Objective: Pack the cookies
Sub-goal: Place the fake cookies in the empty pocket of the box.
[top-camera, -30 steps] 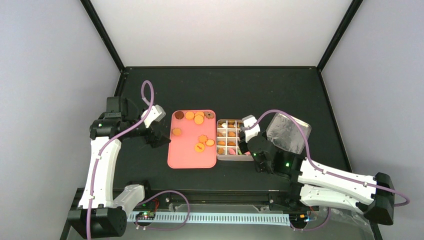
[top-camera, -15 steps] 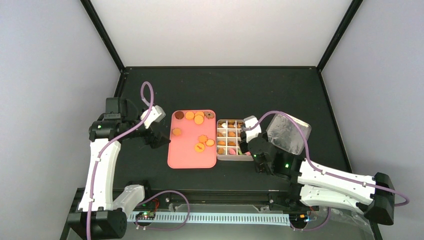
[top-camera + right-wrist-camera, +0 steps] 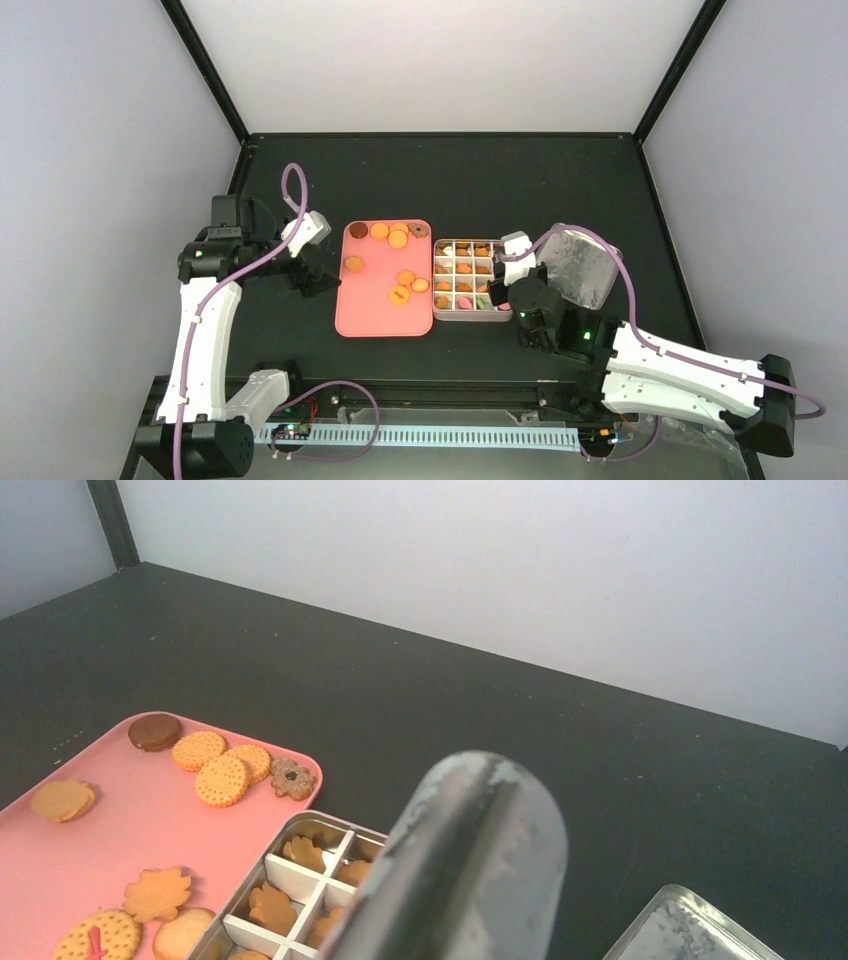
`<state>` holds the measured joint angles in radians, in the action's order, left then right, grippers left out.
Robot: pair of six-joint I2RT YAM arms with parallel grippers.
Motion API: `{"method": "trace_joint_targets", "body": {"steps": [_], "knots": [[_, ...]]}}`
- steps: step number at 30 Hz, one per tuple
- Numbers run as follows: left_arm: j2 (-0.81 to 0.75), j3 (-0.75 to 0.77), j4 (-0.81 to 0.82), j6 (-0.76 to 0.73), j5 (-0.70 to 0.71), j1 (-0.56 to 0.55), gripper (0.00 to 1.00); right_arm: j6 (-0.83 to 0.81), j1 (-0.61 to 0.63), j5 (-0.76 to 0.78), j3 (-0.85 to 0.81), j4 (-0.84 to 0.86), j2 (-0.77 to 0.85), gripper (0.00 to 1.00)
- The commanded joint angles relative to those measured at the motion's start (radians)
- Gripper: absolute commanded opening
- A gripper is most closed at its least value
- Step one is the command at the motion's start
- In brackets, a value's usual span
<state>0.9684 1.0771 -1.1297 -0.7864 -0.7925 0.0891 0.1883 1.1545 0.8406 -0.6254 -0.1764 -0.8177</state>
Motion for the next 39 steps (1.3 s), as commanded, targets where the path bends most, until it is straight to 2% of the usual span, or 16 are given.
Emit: {"method": "trace_joint_targets", "body": {"steps": [1, 7, 13, 22, 27, 31, 33, 39], "knots": [[-0.010, 0.017, -0.020, -0.022, -0.011, -0.008, 0.99, 0.011, 0.003, 0.058, 0.006, -0.010, 0.007, 0.20], [-0.017, 0.015, -0.021, -0.026, -0.010, -0.007, 0.99, 0.043, 0.003, 0.081, -0.013, -0.070, 0.003, 0.20], [-0.014, 0.018, -0.021, -0.028, -0.011, -0.008, 0.99, 0.092, 0.003, 0.109, -0.013, -0.139, 0.084, 0.17], [-0.011, 0.017, -0.019, -0.027, -0.008, -0.007, 0.99, 0.115, 0.004, 0.136, -0.010, -0.155, 0.127, 0.13], [-0.007, 0.021, -0.017, -0.027, -0.009, -0.008, 0.99, 0.096, 0.003, 0.120, -0.013, -0.132, 0.137, 0.14], [-0.002, 0.023, -0.010, -0.011, -0.006, -0.007, 0.99, 0.019, 0.004, 0.046, -0.059, -0.037, 0.054, 0.15], [-0.001, 0.021, -0.007, 0.002, 0.008, -0.007, 0.99, -0.019, 0.004, -0.043, -0.109, 0.012, -0.033, 0.15], [0.017, 0.017, -0.009, 0.025, 0.142, 0.003, 0.99, 0.038, 0.004, -0.292, -0.375, 0.002, -0.341, 0.15]]}}
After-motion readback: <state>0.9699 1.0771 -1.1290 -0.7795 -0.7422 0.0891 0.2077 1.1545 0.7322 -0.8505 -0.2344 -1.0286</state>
